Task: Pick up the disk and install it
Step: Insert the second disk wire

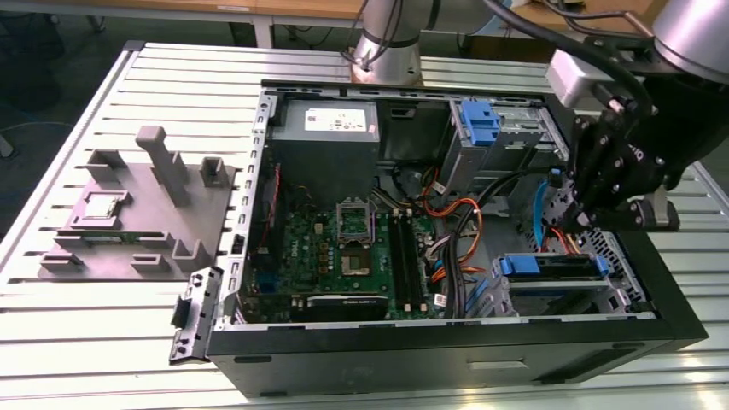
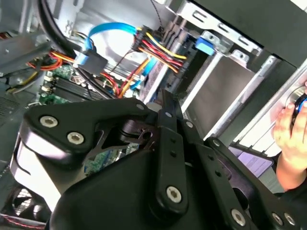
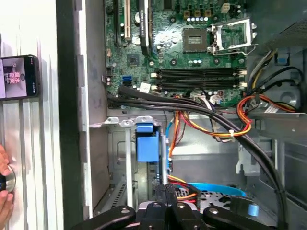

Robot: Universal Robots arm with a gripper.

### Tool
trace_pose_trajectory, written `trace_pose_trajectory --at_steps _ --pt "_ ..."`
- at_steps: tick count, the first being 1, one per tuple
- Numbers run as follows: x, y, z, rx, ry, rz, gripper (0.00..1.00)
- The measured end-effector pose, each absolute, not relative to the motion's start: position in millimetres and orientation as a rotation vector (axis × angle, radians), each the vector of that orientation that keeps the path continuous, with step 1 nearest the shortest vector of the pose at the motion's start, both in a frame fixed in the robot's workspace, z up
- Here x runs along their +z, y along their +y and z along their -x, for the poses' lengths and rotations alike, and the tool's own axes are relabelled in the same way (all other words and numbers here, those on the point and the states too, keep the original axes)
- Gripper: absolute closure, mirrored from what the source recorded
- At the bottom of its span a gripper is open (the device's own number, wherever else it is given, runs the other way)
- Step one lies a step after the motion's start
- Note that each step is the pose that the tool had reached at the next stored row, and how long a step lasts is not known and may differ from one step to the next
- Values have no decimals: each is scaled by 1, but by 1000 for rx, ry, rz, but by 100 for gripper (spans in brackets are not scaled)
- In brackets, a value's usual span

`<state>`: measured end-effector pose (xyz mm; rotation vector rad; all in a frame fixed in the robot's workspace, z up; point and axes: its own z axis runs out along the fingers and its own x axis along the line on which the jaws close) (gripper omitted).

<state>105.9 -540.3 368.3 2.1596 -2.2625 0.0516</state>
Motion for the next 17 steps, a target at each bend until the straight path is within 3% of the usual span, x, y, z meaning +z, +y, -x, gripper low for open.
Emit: trace_pose_trajectory --at_steps 17 --pt "376 -493 -106 115 -2232 -2132 90"
